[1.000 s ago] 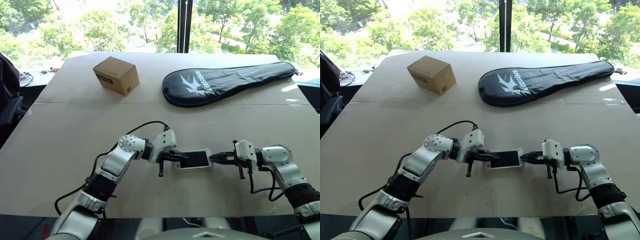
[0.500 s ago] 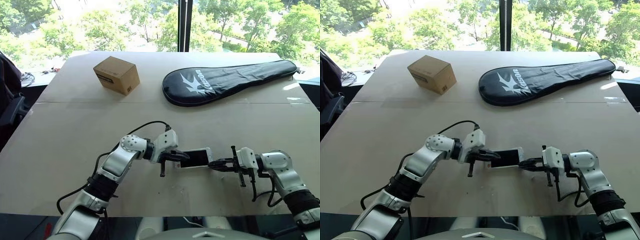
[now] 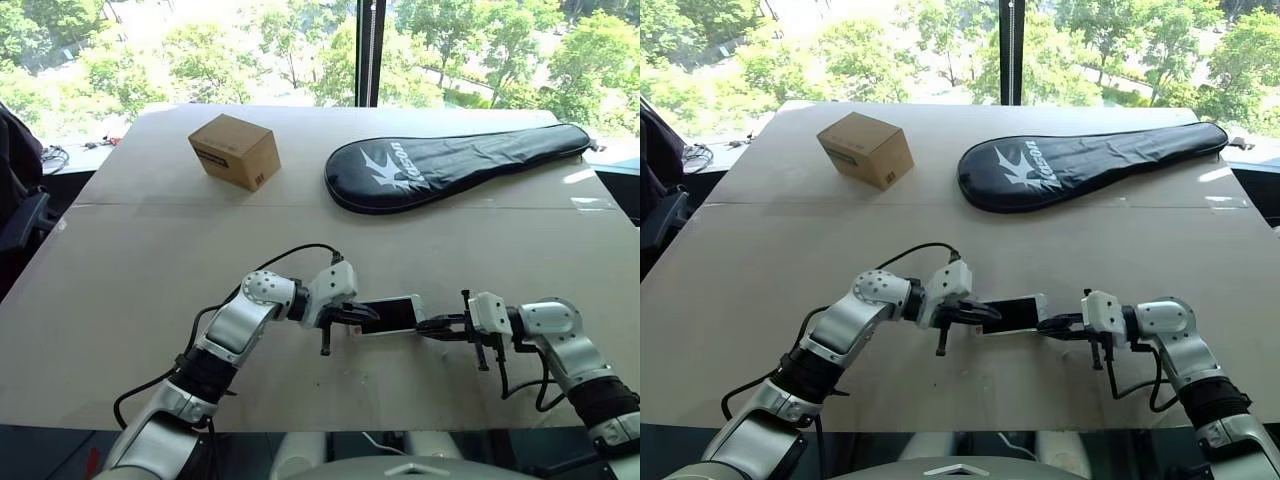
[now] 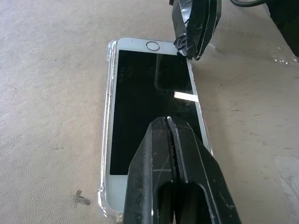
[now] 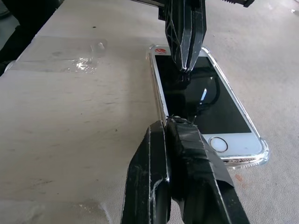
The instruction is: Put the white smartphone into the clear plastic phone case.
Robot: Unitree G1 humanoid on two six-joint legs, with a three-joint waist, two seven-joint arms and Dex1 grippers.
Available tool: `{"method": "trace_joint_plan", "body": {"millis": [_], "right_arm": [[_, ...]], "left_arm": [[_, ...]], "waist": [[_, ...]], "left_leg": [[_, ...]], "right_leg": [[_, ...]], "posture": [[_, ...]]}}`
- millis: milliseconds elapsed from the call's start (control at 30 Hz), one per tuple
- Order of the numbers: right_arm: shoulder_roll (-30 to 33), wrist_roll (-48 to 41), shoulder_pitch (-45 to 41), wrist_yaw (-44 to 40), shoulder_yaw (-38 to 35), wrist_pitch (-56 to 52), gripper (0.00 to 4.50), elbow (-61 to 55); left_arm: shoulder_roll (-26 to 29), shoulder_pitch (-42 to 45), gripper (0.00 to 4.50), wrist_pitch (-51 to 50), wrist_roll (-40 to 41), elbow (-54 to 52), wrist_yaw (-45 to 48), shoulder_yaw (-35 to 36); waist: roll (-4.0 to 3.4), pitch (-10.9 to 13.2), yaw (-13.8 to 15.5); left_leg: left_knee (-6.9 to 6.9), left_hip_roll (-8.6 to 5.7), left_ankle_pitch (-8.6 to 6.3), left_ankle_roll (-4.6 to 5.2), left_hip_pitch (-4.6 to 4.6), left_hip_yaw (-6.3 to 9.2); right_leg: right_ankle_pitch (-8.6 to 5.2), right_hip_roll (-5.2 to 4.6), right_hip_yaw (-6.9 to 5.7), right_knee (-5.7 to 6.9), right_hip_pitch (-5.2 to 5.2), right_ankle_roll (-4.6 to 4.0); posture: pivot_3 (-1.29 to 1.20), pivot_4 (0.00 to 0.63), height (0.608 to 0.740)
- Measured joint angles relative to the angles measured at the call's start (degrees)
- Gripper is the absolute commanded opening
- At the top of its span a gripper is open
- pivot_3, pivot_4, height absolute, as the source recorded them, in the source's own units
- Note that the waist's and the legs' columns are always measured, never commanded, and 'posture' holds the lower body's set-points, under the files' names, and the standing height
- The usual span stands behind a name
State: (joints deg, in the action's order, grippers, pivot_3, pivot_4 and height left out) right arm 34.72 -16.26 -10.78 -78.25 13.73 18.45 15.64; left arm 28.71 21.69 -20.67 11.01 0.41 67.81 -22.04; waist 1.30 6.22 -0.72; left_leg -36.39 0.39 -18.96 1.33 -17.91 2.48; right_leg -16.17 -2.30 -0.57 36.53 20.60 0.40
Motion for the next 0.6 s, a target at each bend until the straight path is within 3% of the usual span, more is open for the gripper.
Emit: {"method": "trace_joint_plan", "body": {"millis": [600], "right_arm": [[1.41, 2.01, -1.10, 3.71, 1.55, -8.14, 0.12, -3.73]], "left_arm": [[0.31, -0.04, 0.00, -0.52, -0.26, -0.02, 0.03, -0.15]], "waist": [[0.18, -0.10, 0.04]], "left_leg": [[-0.02, -0.01, 0.00, 0.00, -0.03, -0.04]], "right_leg": [[-0.05, -0.11, -0.02, 0.00, -0.18, -0.10]], "posture": [[0.00, 0.150, 0.740]]}}
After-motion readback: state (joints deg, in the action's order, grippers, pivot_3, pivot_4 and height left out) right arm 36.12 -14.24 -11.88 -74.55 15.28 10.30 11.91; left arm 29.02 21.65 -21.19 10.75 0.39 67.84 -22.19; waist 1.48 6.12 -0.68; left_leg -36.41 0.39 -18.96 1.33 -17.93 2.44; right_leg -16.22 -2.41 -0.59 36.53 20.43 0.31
